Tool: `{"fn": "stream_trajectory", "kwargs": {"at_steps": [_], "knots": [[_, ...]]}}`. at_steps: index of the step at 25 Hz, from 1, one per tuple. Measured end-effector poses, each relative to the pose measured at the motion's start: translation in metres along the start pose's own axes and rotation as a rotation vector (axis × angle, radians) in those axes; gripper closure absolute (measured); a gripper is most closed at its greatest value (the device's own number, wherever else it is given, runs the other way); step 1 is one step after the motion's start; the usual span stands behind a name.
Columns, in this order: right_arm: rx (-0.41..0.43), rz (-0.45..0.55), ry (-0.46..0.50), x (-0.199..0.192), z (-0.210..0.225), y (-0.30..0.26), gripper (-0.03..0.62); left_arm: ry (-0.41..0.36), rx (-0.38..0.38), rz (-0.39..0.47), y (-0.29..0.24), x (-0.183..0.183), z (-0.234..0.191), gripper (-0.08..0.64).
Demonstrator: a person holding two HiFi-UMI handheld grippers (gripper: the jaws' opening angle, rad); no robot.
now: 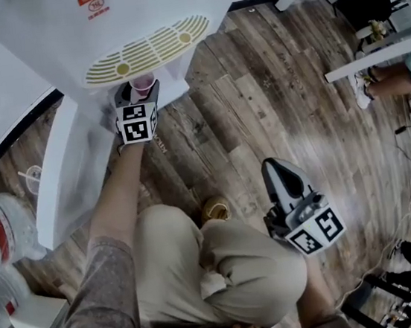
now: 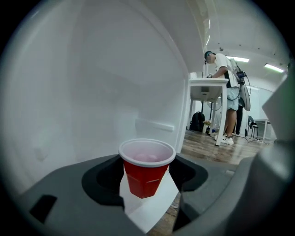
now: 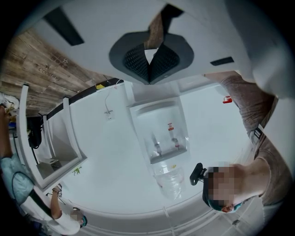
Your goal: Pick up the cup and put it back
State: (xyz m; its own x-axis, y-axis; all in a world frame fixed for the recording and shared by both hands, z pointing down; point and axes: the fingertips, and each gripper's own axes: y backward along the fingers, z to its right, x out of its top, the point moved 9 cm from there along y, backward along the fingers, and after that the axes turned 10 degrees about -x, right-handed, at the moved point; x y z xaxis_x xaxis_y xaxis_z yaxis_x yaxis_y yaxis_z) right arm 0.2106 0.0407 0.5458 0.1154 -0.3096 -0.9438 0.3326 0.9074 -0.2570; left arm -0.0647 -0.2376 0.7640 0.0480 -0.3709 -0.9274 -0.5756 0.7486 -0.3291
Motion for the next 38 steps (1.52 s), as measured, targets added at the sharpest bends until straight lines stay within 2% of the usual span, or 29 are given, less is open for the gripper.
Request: {"fn": "stream_trajectory", "kwargs": {"at_steps": [7,22,34,38], "knots": [[0.012,-0.01,0.019,0.0,-0.011,-0.011,0.589,-0.047,-0.116,0.026,0.037,0.029,0.024,0.258],[-0.015,-0.021,0.046,-0.006,-0.018,-0.034,0.589,-0.116,-0.281,0.062,0.135,0.08,0.07,0.259],[-0.074,-0.036,0.031,-0.012,-0.018,-0.048,0.589,-0.119,-0.339,0.092,0.217,0.112,0.085,0.259],[-0.065,-0.043,0.033,-0.015,-0.018,-0.045,0.589,-0.128,-0.36,0.087,0.243,0.115,0.09,0.259]]}}
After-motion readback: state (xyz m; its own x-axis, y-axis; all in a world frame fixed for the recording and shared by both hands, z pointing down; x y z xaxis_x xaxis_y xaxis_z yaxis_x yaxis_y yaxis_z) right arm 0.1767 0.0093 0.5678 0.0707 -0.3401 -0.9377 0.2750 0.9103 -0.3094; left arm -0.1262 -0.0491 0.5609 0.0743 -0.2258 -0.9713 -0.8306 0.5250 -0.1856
